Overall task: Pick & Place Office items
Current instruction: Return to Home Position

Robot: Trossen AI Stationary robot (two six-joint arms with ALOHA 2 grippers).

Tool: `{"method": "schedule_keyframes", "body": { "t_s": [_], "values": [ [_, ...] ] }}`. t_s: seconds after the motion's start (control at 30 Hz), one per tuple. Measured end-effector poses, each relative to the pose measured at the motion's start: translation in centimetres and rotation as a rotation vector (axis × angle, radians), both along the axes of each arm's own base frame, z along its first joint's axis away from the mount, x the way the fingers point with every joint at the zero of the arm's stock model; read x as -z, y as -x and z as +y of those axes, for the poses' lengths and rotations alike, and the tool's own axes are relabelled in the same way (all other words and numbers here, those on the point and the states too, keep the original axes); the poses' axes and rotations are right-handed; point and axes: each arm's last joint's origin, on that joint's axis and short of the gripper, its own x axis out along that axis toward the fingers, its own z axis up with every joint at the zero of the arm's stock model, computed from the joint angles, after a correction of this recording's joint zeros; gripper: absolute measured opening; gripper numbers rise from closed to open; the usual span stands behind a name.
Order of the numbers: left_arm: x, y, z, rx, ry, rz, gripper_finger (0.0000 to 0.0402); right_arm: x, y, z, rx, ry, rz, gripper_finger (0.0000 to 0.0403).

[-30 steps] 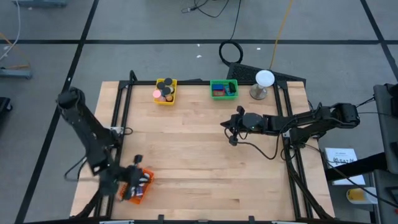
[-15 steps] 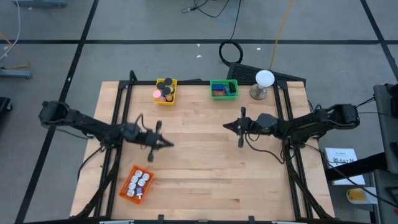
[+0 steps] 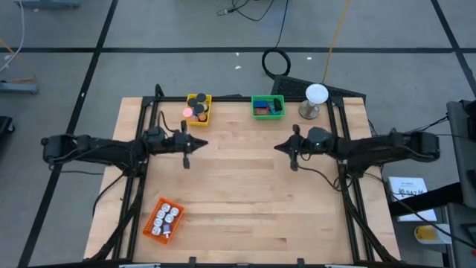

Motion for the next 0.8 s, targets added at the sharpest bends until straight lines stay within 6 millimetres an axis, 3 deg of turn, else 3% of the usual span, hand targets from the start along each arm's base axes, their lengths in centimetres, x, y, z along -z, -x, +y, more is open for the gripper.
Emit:
{"method": "schedule_keyframes", "body": {
  "t_s": [0.23,0.43,0.6,0.8],
  "values": [
    [1.3,3.0,1.1,-0.123,0.001,-0.03,0.0019,-2.0,4.1,-0.2,0.06,0.115,-0.103,0.0],
    [1.9,4.4,1.3,-0.173,0.021,0.002,0.0005,-0.3,7.3,0.0,0.13,0.169,-0.206,0.0],
    [1.2,5.1,1.4,-0.207,0.039,-0.054,0.0012,-1.2,8.7,0.4,0.175,0.183,-0.363,0.0],
    [0.5,6.2,1.8,-0.266,0.073,-0.117,0.001,-1.3,10.0,0.8,0.301,0.192,-0.385,0.0]
  ]
}}
